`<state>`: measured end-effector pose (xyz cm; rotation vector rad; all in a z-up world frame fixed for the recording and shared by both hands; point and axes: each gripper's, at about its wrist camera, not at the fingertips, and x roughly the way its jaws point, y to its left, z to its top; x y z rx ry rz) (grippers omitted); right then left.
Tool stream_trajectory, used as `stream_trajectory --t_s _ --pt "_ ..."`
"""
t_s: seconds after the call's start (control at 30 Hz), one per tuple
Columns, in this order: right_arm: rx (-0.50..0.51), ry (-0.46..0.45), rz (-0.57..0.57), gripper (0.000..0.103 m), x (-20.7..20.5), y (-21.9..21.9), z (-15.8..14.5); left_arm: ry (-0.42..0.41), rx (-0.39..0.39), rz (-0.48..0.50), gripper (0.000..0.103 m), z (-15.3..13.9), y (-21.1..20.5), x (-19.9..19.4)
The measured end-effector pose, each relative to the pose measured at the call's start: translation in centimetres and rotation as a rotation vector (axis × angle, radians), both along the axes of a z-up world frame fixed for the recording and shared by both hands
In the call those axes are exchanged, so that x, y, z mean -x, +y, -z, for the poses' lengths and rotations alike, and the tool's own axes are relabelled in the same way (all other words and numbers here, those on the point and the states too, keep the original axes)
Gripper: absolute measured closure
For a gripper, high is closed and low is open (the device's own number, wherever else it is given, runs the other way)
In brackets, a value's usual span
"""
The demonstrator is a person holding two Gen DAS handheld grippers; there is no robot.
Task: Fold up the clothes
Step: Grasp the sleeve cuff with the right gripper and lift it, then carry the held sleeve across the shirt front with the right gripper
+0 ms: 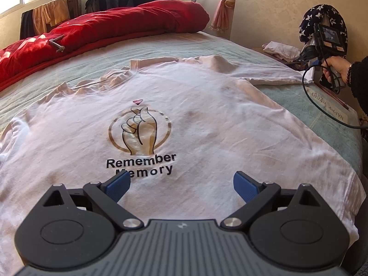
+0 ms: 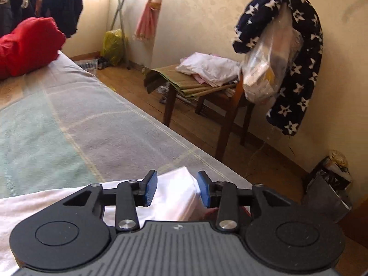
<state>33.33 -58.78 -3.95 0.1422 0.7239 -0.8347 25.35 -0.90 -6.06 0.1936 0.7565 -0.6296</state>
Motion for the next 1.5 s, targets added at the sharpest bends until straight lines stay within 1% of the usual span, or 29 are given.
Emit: stream_trajectory --t_s 0.1,0.27,0.3,0.33,0.37,0.4,0.53,0.63,0.67,0.7,0.77,0.83,0.9,0.97,1.0,1.07,1.17,1.2,1.23,1.27,1.3,1.33,1.4,1.5 --pt "-0.014 -0.051 -0.181 0.060 -1.3 4.2 -2.0 -0.004 0.002 0.002 0.007 -0.1 0.0 0.1" --pt "-0.141 -0.092 -0.569 0.061 -5.1 13.5 -4.0 -0.008 0.002 0.000 0.007 -0.2 0.0 0.1" --pt "-0.161 -0.092 -0.645 0.065 -6.0 15.5 -4.2 -0.007 0.002 -0.002 0.007 -0.1 0.0 0.1" --pt "-0.155 -0.069 -0.705 0.073 -6.9 17.3 -3.9 -0.006 0.000 -0.003 0.007 -0.1 0.0 0.0" --pt "-0.136 -0.038 -0.750 0.085 -7.7 18.9 -3.5 -0.004 0.001 -0.004 0.007 -0.1 0.0 0.0" --pt "-0.121 -0.009 -0.790 0.087 -8.5 20.3 -3.1 -0.003 0.001 -0.005 0.007 -0.1 0.0 0.0" --pt "-0.120 0.081 -0.885 0.087 -10.8 24.1 -1.1 -0.002 0.007 0.002 0.007 -0.1 0.1 0.0" --pt "-0.140 0.150 -0.926 0.087 -10.7 25.0 0.7 0.004 0.010 0.000 0.007 0.0 0.1 -0.2" --pt "-0.130 0.182 -0.935 0.087 -10.6 25.1 1.4 0.006 0.010 -0.002 0.007 0.1 0.1 -0.2" --pt "-0.108 0.191 -0.950 0.087 -10.3 25.4 1.7 0.008 0.007 -0.005 0.007 0.1 0.1 -0.3" --pt "-0.078 0.200 -0.970 0.087 -10.0 25.8 1.8 0.010 0.002 -0.011 0.007 0.2 0.1 -0.4" --pt "-0.059 0.188 -0.991 0.085 -9.9 25.9 1.0 0.009 0.003 -0.013 0.007 0.2 0.2 -0.4" --pt "-0.034 0.155 -1.023 0.079 -10.0 25.8 0.2 0.010 0.003 -0.013 0.007 0.2 0.2 -0.4" --pt "-0.006 0.150 -1.039 0.075 -10.4 26.0 -0.2 0.012 0.001 -0.013 0.007 0.4 0.2 -0.5" --pt "-0.009 0.170 -1.053 0.073 -11.0 26.1 0.1 0.014 -0.002 -0.015 0.007 0.4 0.2 -0.5" --pt "-0.011 0.210 -1.081 0.072 -12.0 26.4 0.8 0.016 -0.006 -0.017 0.007 0.5 0.2 -0.6" --pt "0.029 0.262 -1.119 0.072 -12.3 27.0 2.3 0.018 -0.001 -0.019 0.007 0.5 0.3 -0.7" --pt "0.012 0.254 -1.114 0.073 -12.3 26.9 2.5 0.018 -0.001 -0.019 0.007 0.5 0.3 -0.7" --pt "-0.021 0.245 -1.115 0.079 -12.3 26.7 2.4 0.018 -0.001 -0.020 0.007 0.5 0.3 -0.7" --pt "-0.046 0.235 -1.116 0.090 -12.3 26.6 2.3 0.018 -0.001 -0.021 0.007 0.6 0.4 -0.7" --pt "-0.042 0.228 -1.119 0.098 -12.2 26.7 2.3 0.018 -0.001 -0.022 0.007 0.6 0.4 -0.7" --pt "-0.021 0.221 -1.112 0.101 -12.2 26.9 2.2 0.018 -0.001 -0.023 0.007 0.6 0.4 -0.7" --pt "0.028 0.187 -1.066 0.101 -12.9 27.2 2.0 0.016 -0.001 -0.026 0.007 0.5 0.4 -0.8" --pt "-0.031 0.116 -1.001 0.101 -14.7 26.7 1.3 0.015 -0.001 -0.030 0.007 0.5 0.5 -0.8"
